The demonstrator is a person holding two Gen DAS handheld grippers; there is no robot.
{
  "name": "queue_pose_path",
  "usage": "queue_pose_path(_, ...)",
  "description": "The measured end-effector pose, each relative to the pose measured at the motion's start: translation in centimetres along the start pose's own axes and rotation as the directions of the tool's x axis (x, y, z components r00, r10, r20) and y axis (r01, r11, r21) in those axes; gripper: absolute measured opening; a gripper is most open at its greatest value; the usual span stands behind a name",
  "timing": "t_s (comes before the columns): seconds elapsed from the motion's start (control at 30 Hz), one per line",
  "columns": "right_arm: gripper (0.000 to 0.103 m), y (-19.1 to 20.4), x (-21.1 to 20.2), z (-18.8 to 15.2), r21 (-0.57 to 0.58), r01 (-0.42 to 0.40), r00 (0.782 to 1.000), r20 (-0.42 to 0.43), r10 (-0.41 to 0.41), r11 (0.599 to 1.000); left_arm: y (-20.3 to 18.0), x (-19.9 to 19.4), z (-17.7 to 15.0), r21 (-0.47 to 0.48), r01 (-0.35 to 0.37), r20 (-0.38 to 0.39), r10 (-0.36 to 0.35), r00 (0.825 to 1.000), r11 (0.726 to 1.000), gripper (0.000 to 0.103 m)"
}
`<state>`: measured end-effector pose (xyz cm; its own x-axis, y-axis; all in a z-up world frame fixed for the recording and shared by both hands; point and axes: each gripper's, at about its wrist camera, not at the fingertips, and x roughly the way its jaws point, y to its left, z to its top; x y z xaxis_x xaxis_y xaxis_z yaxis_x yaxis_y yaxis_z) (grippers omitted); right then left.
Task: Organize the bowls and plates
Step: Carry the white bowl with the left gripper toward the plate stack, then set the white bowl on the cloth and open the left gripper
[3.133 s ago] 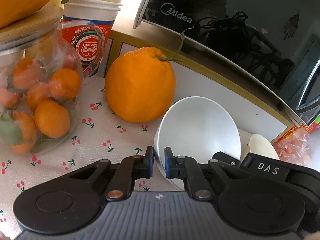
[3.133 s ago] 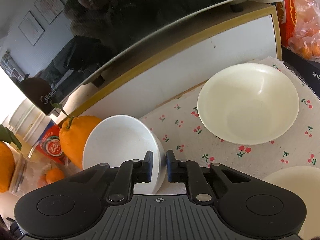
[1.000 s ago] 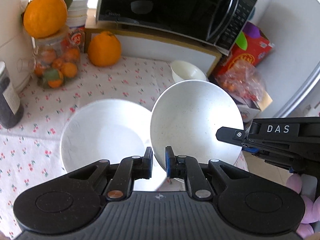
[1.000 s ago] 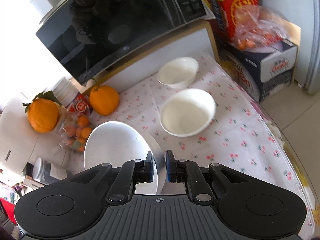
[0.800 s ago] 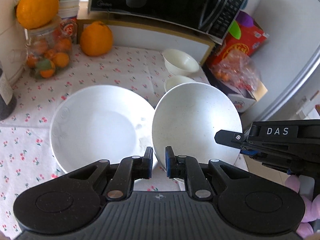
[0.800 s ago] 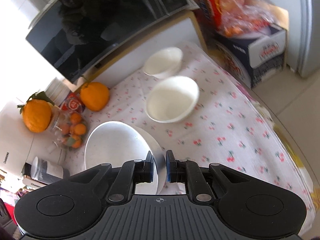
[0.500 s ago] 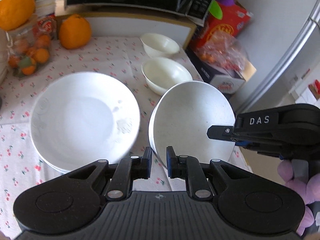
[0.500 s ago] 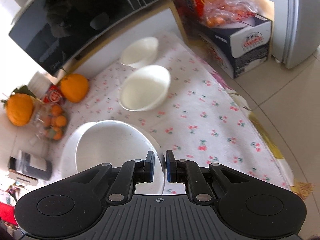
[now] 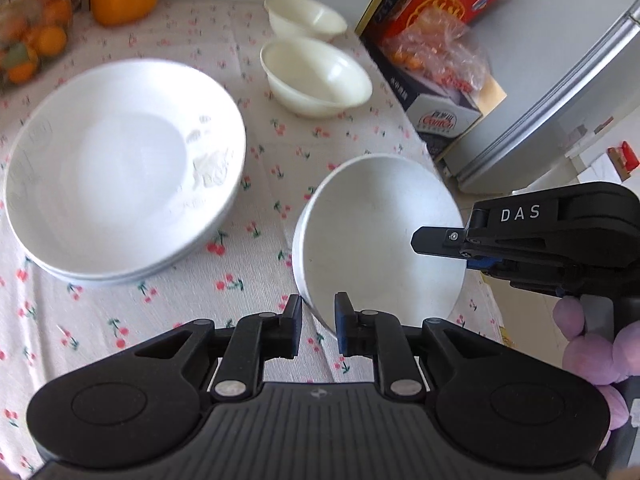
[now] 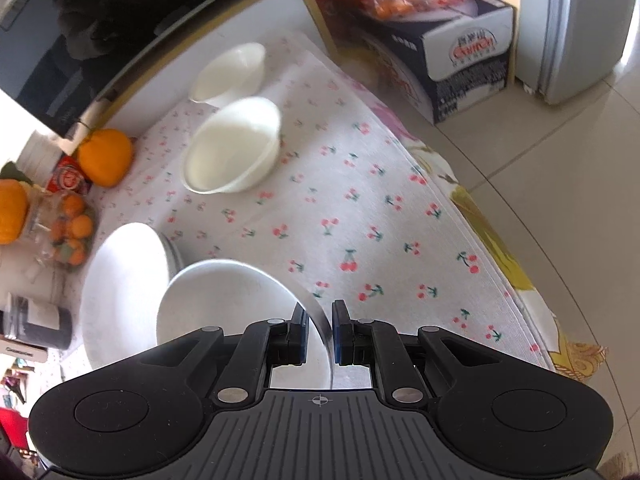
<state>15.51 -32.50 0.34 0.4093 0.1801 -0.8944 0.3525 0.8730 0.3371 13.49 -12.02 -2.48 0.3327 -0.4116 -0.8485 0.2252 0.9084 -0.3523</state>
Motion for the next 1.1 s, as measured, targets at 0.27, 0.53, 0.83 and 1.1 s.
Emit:
queue_pose_path(0.27,0.012,-0.7,1.3,0.2,0.010,0.013,0.999,-0.034,-0.013,1.000,-0.1,0.7,0.0,-0.002,-0.008,-0.027,0.008,1.000,1.000,0.016)
queue_pose_path(0.53,0.012,-0.5,1.7,0.6,0.003,-0.001,0.999,-0.038,0.001,1.000,-0.1,0.9,0.4,-0.002,-0.010,-0.022,0.010,1.000,1.000,0.019)
queue_pose_path(0.83,0.017,-0.4,1.7,1.0,-0.003,-0.021,0.999,-0.035,0.020,1.000,-0.4,0.3,0.4,0.033,-0.021,0.001,0.021,1.000,0.999,0.047)
queue_pose_path(1.1,0.029,-1.0,1.3,1.3,0.025,-0.049,0.999,-0.022,0.050,0.998,-0.9,-0.8,0.6,0.075,-0.053,0.057,0.049,0.997,0.996,0.094)
